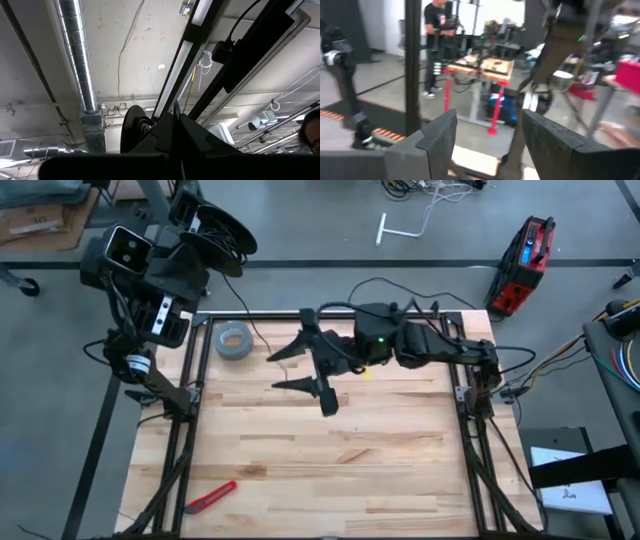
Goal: Coil cords
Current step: Coil the black wire on the black spool
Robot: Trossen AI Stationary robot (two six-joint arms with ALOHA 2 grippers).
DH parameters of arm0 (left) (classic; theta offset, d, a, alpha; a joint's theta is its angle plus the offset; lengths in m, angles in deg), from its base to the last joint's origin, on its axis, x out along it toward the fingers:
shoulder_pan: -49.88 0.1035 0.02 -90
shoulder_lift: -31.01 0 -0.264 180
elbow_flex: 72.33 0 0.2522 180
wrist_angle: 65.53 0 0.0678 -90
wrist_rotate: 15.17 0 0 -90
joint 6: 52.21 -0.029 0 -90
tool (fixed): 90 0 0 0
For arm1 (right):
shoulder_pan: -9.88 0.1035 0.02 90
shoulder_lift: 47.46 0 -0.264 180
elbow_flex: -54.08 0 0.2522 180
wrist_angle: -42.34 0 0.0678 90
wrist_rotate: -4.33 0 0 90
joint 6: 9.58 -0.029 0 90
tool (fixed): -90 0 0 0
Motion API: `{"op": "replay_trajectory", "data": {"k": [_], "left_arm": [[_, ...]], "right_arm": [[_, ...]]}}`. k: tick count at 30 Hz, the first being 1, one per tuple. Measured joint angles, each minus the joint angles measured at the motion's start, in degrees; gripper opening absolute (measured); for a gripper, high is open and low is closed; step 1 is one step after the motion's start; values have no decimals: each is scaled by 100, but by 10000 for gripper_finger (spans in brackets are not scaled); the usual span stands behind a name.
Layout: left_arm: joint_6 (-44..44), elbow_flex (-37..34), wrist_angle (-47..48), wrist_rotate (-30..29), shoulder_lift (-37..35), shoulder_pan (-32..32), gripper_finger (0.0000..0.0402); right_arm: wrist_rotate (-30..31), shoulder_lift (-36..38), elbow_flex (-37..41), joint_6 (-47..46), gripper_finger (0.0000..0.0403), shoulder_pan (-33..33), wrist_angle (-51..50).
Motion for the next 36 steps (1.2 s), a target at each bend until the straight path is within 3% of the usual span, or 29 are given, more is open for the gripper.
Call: {"op": "replay_trajectory", "data": {"k": [8, 10, 14, 23, 28, 33, 36], "left_arm": [[-106, 0, -2, 0, -11, 5, 7], [-121, -2, -2, 0, -11, 5, 7], [-154, -2, 1, 0, -11, 5, 7], [-211, -2, 57, 0, 1, 3, 7], [-169, -2, 170, 0, 17, 3, 7], [-144, -2, 325, 0, 15, 3, 7], [14, -4, 724, -14, -70, 14, 7]], "right_arm": [[1269, 153, 4, 64, 230, 74, 126], [1174, 119, -1, -350, 235, 62, 312], [268, -186, 0, -917, 243, -27, 523], [-169, -682, 11, -1638, 224, -410, 1098], [-196, -617, 12, -1724, 161, -514, 974], [-194, -222, 9, -1140, 28, -460, 377], [-12, 127, 9, -707, 11, -338, -282]]}}
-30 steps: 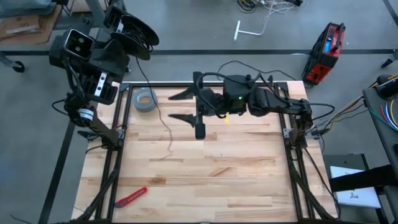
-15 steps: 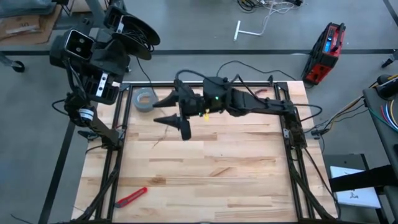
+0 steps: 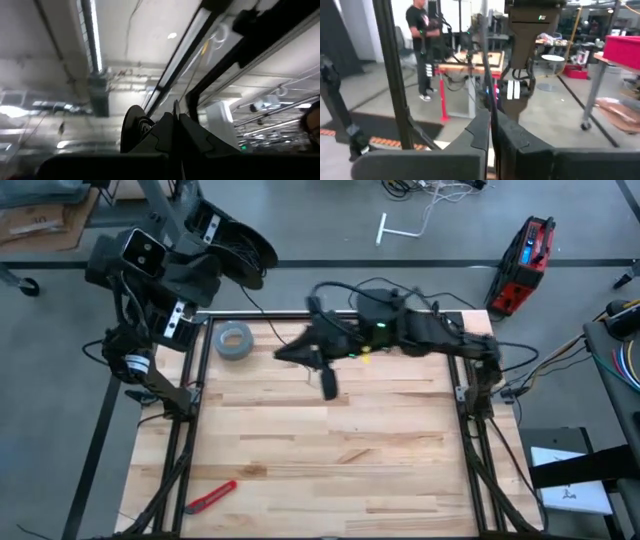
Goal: Coil cords
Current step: Coil the black wire on the black spool
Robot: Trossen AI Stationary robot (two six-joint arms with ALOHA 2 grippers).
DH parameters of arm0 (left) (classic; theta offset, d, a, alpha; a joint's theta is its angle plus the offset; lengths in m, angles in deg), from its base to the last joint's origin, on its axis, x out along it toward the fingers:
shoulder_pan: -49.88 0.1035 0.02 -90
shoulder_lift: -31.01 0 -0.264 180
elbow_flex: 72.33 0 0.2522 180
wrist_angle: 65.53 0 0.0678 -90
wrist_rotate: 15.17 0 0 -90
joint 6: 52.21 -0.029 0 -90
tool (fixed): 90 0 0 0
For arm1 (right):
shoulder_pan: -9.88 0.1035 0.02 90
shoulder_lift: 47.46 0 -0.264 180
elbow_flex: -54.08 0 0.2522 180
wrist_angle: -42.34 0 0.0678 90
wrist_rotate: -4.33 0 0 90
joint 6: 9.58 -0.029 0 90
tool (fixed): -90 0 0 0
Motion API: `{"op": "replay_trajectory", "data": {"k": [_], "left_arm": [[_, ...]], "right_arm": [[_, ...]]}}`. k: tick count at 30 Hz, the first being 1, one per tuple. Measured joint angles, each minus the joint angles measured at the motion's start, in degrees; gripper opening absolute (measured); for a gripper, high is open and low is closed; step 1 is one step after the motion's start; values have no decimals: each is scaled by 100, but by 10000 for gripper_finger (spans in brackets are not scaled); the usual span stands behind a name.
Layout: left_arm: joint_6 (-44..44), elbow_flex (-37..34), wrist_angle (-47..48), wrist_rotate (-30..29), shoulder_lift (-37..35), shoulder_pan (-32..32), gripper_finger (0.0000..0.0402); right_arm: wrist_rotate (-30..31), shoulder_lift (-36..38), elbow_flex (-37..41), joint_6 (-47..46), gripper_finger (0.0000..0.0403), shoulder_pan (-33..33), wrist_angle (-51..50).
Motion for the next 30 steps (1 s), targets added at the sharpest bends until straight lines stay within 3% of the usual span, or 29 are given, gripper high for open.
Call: {"op": "replay_trajectory", "data": {"k": [3, 8, 11, 16, 20, 26, 30], "left_arm": [[296, 2, 685, -388, -170, 66, 7], [613, 7, 2021, -1283, -350, 76, 7], [1263, 1, 2841, -1601, -356, 150, 7], [1996, 0, 4114, -1614, -382, 205, 7], [2151, 0, 4582, -1385, -375, 194, 7], [1960, 3, 3834, -1303, -386, 198, 7], [1607, 4, 3854, -1401, -410, 201, 7]], "right_arm": [[745, 366, 0, 530, 3, 208, -657], [2593, 784, -11, 1536, 1, 699, -1168], [3193, 884, -11, 2072, 0, 963, -1226], [4139, 920, -9, 2779, 0, 1261, -1222], [4395, 920, -9, 3160, 0, 1356, -1207], [4380, 923, -7, 3419, 0, 1390, -1009], [4433, 986, 2, 3828, 0, 1549, -772]]}}
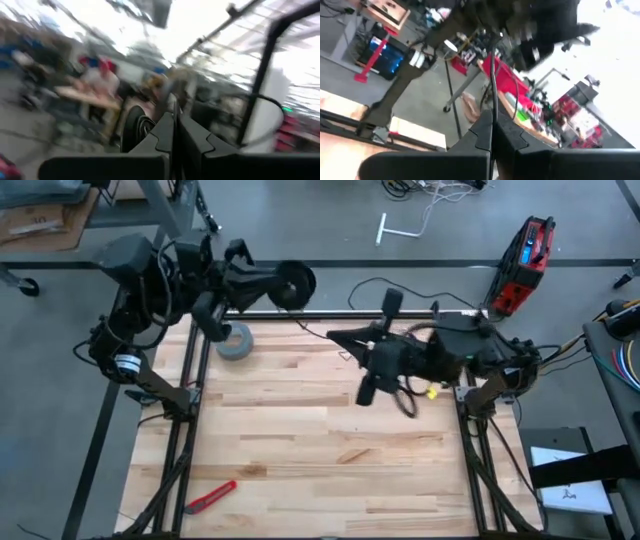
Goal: Coil cords
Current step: Coil the black wire on the black spool
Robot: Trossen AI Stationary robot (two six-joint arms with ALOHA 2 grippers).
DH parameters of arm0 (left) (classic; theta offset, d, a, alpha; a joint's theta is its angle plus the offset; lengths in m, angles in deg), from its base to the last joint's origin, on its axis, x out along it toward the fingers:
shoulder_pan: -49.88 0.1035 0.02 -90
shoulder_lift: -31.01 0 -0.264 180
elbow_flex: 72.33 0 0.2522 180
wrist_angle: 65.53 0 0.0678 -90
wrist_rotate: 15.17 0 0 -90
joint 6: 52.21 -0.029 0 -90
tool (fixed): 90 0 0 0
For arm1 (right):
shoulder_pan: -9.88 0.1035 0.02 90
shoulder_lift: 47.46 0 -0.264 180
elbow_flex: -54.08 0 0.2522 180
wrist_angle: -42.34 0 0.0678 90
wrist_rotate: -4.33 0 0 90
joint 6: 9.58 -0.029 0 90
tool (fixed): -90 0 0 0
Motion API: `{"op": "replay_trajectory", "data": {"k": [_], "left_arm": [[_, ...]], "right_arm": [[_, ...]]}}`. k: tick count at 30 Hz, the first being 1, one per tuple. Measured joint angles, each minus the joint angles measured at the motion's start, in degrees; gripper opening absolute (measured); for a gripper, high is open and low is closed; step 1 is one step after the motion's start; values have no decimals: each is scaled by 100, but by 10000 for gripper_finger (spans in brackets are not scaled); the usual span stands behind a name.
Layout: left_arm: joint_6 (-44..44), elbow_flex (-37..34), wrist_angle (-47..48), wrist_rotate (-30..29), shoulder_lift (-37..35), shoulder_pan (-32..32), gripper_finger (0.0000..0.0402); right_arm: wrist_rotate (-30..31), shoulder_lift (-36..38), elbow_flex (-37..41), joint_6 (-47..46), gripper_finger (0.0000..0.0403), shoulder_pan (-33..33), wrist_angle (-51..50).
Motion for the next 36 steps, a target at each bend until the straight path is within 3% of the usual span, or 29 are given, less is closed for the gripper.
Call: {"op": "replay_trajectory", "data": {"k": [4, 8, 14, 19, 30, 33, 36], "left_arm": [[-572, -6, -428, -450, -79, 61, 7], [-846, 0, -1089, -208, -252, 172, 7], [-1274, 2, -1030, -136, -516, 212, 7], [-1247, 4, -503, 157, -591, 207, 7], [-1074, -9, 540, -341, 134, 316, 6], [-811, -2, 758, 240, 273, 349, 6], [-246, -2, 804, 1721, 459, 369, 6]], "right_arm": [[106, 193, 0, 126, 0, 158, 31], [344, 475, 0, -192, 0, 270, -32], [258, 1230, -7, -1202, 0, 507, -239], [-679, 1679, -12, -1990, 0, 611, -279], [-1832, 1492, 5, -2280, 0, 606, 238], [-1807, 1557, 2, -2436, 0, 602, 562], [-1815, 1632, -7, -2504, 0, 579, 906]]}}
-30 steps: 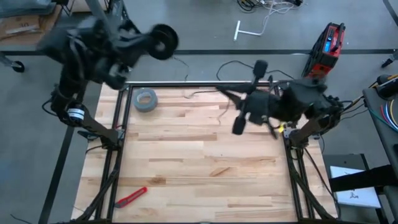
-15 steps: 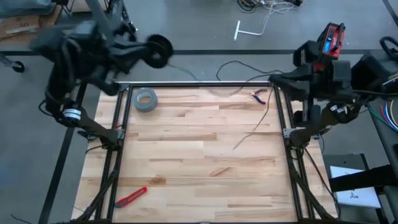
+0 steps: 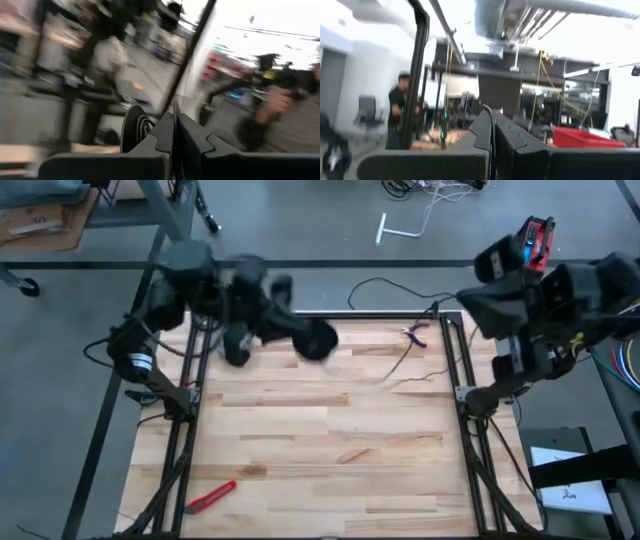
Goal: Coil cords
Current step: Coil the black wire on the black spool
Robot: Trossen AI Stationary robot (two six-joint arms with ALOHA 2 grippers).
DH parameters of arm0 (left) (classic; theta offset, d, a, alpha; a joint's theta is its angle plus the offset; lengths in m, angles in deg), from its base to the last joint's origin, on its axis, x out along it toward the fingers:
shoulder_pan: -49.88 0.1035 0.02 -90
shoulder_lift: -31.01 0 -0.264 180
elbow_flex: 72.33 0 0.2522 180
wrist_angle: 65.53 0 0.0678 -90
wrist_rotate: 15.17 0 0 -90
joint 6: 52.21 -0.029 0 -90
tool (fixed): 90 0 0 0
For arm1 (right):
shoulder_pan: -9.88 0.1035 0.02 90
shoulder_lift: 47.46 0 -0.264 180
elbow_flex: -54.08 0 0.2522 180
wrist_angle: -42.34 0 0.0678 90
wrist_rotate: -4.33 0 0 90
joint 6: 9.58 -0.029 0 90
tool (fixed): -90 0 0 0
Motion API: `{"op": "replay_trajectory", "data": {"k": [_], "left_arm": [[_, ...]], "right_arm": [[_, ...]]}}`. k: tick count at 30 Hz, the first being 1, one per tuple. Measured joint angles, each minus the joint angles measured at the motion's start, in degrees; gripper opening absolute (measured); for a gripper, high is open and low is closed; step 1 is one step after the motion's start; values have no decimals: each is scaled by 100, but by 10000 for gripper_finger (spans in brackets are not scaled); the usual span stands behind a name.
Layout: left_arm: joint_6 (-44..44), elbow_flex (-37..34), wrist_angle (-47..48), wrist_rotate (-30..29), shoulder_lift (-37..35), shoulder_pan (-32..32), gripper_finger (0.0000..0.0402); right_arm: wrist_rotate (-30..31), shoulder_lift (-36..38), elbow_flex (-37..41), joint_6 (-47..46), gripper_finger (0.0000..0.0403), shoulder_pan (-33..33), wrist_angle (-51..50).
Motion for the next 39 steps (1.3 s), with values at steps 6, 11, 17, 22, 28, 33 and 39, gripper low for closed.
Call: {"op": "replay_trajectory", "data": {"k": [6, 11, 17, 22, 28, 33, 39], "left_arm": [[686, 0, -47, 1113, 480, -58, 6], [909, -2, -1005, 1479, 771, -59, 6], [1457, 7, -2608, 2055, 1133, -49, 7], [1747, 0, -3301, 2117, 1373, -26, 7], [2215, 6, -4262, 2401, 1615, -16, 8], [2583, 4, -4317, 2423, 1851, 18, 8], [2767, -11, -4879, 2745, 1924, 126, 8]], "right_arm": [[7, -33, 1, 135, 0, -21, 487], [539, 34, 2, -59, 0, -24, 643], [696, 37, -2, -237, 0, -456, 1068], [826, -122, 4, -739, 0, -1005, 583], [358, -337, 2, -1603, 0, -1801, 361], [-754, -478, 4, -2658, 0, -2521, 665], [-2238, -627, 2, -3364, 0, -3101, 620]]}}
